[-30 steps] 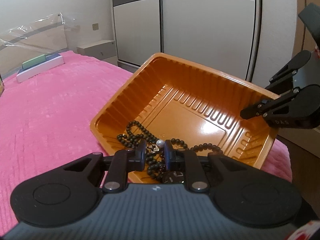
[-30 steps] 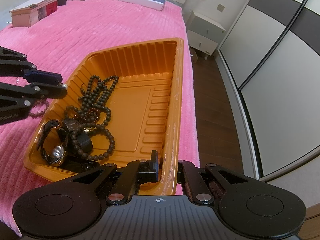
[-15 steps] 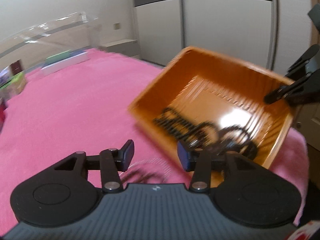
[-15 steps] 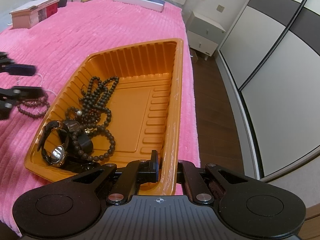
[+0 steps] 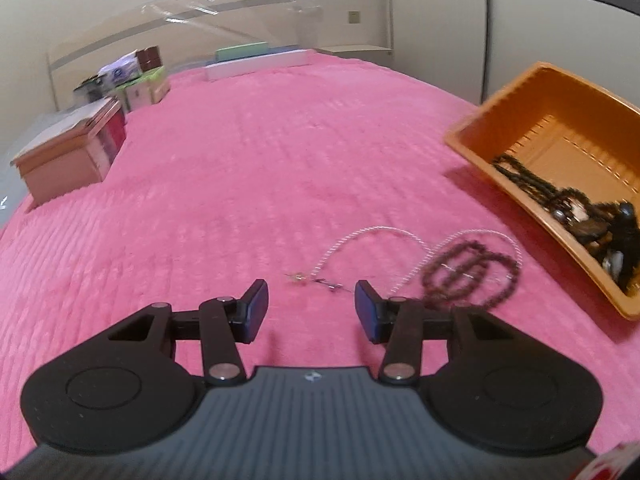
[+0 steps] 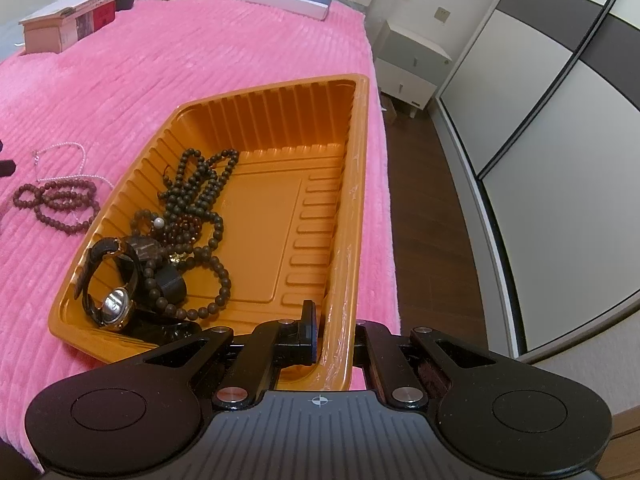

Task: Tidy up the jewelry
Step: 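Grasp another small earring near the pearl strand with the left gripper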

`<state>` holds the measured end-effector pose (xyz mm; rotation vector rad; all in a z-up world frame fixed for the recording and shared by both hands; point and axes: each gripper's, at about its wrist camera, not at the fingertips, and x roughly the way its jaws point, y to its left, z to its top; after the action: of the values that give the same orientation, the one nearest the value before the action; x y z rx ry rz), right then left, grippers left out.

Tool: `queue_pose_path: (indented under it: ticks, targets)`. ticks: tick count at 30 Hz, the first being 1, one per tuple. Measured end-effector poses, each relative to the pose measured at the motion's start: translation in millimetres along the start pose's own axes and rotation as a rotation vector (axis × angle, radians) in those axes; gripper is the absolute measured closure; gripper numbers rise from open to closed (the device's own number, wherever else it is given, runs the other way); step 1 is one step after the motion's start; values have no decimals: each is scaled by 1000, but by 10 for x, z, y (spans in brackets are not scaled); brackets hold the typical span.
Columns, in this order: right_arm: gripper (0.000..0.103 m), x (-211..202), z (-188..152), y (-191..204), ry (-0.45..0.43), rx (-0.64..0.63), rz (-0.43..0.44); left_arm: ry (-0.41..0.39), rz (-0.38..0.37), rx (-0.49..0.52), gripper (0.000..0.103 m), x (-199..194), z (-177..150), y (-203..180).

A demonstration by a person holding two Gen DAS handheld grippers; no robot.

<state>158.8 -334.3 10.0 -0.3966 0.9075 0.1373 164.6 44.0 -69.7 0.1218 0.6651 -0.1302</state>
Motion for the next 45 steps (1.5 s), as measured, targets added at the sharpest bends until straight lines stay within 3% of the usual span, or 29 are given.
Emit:
queue_pose_path:
  ticks: [4, 12, 17, 30, 45]
  targets:
    - [99, 18, 1, 7, 8, -2, -5, 4, 12, -10, 61, 146, 39, 111]
    - [99, 70, 6, 0, 27, -4, -11, 31, -1, -21, 76, 433, 57, 142]
    - [99, 81, 6, -7, 31, -1, -12, 38, -4, -20, 90, 521, 58, 131]
    - [99, 67, 6, -10, 24, -4, -13, -4, 28, -4, 91, 159, 30, 133]
    - [99, 55, -4, -24, 26, 2, -12, -65, -12, 13, 91, -209, 248, -59]
